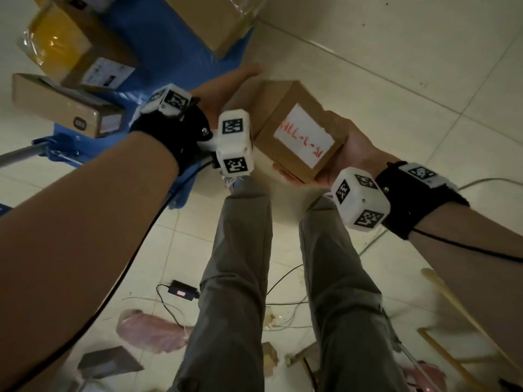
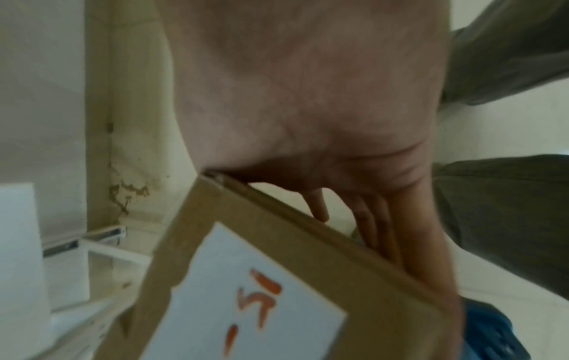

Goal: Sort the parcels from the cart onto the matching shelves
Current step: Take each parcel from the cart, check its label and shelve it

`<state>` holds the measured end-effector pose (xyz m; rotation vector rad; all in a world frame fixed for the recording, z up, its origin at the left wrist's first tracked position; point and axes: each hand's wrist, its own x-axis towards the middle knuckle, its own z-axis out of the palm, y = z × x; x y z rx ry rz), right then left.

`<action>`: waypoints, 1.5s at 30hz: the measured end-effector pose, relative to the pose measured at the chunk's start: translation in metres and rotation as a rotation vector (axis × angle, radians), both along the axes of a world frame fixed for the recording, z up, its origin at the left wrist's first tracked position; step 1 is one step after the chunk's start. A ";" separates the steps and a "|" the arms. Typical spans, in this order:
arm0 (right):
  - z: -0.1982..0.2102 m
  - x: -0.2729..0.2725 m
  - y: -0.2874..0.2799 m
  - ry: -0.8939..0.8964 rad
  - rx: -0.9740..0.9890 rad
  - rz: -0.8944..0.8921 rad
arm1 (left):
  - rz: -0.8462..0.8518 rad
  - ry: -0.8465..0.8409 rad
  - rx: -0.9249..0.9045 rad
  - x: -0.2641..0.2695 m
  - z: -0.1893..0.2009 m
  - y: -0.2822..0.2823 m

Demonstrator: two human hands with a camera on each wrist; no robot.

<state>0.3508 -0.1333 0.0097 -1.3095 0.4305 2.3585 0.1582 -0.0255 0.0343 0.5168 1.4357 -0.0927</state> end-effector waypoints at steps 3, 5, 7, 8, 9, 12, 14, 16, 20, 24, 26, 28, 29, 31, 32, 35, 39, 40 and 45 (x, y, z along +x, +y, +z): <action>0.005 0.011 -0.015 0.081 -0.036 -0.370 | 0.252 -0.072 -0.044 0.019 -0.008 0.001; 0.004 0.015 -0.024 0.076 -0.017 -0.588 | 0.347 -0.082 -0.062 0.036 -0.008 -0.002; 0.003 0.018 -0.030 0.071 -0.004 -0.736 | 0.338 -0.091 -0.040 0.053 -0.004 -0.005; 0.002 0.019 -0.031 0.050 -0.007 -0.788 | 0.315 -0.115 -0.021 0.065 -0.001 -0.009; 0.004 0.021 -0.029 0.026 -0.003 -0.833 | 0.277 -0.148 0.011 0.075 0.000 -0.013; 0.007 0.026 -0.023 -0.057 0.020 -0.896 | 0.142 -0.225 0.188 0.107 0.007 -0.035; 0.005 0.033 -0.023 -0.080 -0.009 -0.871 | 0.156 -0.227 0.270 0.121 0.005 -0.046; 0.004 0.045 -0.025 -0.112 -0.045 -0.772 | 0.173 -0.209 0.301 0.129 0.001 -0.050; -0.004 0.076 -0.039 -0.272 -0.055 -0.507 | 0.097 -0.184 0.289 0.133 0.001 -0.044; -0.014 0.108 -0.055 -0.376 -0.031 -0.434 | -0.203 -0.195 0.271 0.140 0.012 -0.038; -0.014 0.112 -0.064 -0.316 -0.008 -0.487 | -0.315 -0.192 0.227 0.150 0.016 -0.038; -0.010 0.109 -0.074 -0.218 -0.010 -0.560 | -0.372 -0.182 0.211 0.160 0.017 -0.038; -0.007 0.107 -0.078 -0.177 -0.018 -0.587 | -0.400 -0.181 0.202 0.165 0.019 -0.037; -0.001 0.103 -0.087 -0.136 -0.018 -0.653 | -0.470 -0.190 0.179 0.173 0.023 -0.033; 0.002 0.101 -0.091 -0.124 -0.006 -0.688 | -0.512 -0.189 0.178 0.177 0.025 -0.032; 0.014 0.100 -0.095 -0.103 -0.005 -0.758 | -0.613 -0.171 0.208 0.189 0.034 -0.029; 0.030 0.107 -0.094 -0.082 -0.054 -0.728 | -0.670 -0.156 0.220 0.197 0.046 -0.031; 0.035 0.110 -0.093 -0.083 -0.046 -0.682 | -0.683 -0.151 0.216 0.198 0.050 -0.032; 0.075 0.129 -0.085 -0.097 -0.039 -0.578 | -0.662 -0.140 0.235 0.204 0.083 -0.040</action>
